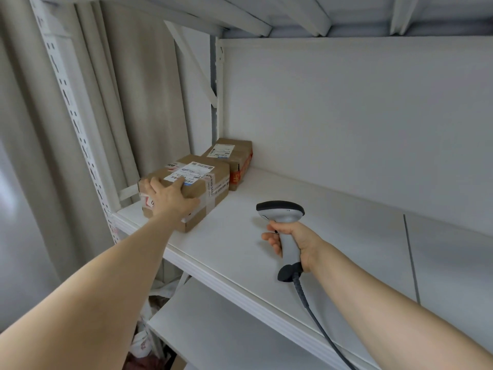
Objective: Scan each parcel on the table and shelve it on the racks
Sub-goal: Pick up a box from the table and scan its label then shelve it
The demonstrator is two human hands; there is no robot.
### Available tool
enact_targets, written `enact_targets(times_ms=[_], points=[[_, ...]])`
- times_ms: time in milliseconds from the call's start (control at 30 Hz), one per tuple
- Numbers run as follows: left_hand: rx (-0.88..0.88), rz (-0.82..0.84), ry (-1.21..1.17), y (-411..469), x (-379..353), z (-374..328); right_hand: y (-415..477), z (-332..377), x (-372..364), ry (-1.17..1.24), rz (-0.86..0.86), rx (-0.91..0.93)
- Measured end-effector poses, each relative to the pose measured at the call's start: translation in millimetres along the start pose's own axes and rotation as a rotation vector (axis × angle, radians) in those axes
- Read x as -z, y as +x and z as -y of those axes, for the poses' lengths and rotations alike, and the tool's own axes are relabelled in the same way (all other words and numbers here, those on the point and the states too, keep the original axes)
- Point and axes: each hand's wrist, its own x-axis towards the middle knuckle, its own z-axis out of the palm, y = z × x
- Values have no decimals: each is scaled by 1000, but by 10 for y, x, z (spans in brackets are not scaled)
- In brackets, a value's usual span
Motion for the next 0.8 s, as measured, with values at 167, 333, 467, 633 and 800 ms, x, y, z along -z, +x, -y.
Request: enact_targets(times_ms=[167, 333, 467, 633, 800], points=[[3, -181, 219, 22, 49, 116, 13, 2, 33, 0, -20, 8], [-193, -215, 393, -36, -108, 130, 16, 0, 44, 15, -38, -4], [-224, -163, 514, 31, -138, 88, 10, -6, 69, 26, -50, 4], [-147, -73, 546, -1, -125, -67, -76, -8, 150, 66, -55, 27], [-224, -1, 493, -429, -346, -465, -304, 9, 394, 119, -74, 53]])
